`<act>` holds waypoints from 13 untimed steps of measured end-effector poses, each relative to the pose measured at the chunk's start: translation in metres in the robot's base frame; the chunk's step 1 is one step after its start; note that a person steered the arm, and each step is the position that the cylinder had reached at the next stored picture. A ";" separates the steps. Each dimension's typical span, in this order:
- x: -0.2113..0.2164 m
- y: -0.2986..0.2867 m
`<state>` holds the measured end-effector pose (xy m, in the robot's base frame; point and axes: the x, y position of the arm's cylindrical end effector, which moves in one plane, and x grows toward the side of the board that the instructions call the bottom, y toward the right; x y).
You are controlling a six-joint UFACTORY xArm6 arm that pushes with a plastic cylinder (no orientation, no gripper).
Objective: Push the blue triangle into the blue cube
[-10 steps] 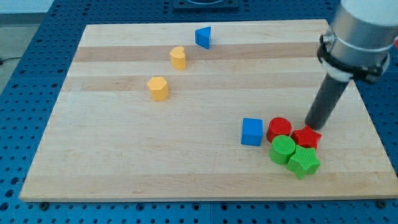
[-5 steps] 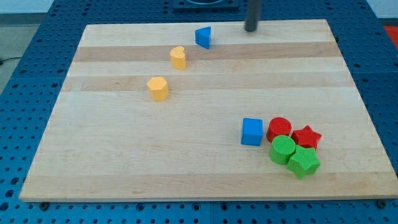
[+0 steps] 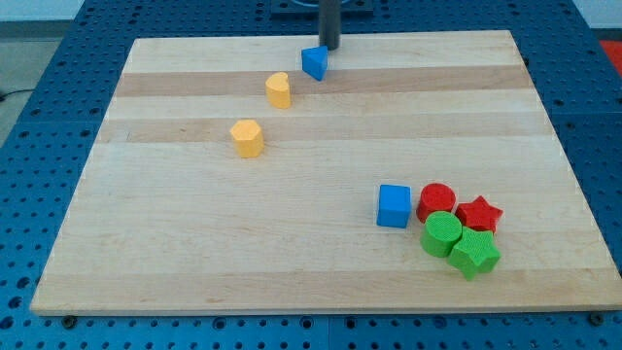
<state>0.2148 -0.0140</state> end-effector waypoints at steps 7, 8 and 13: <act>0.143 0.040; 0.143 0.072; 0.216 0.076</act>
<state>0.4304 0.0619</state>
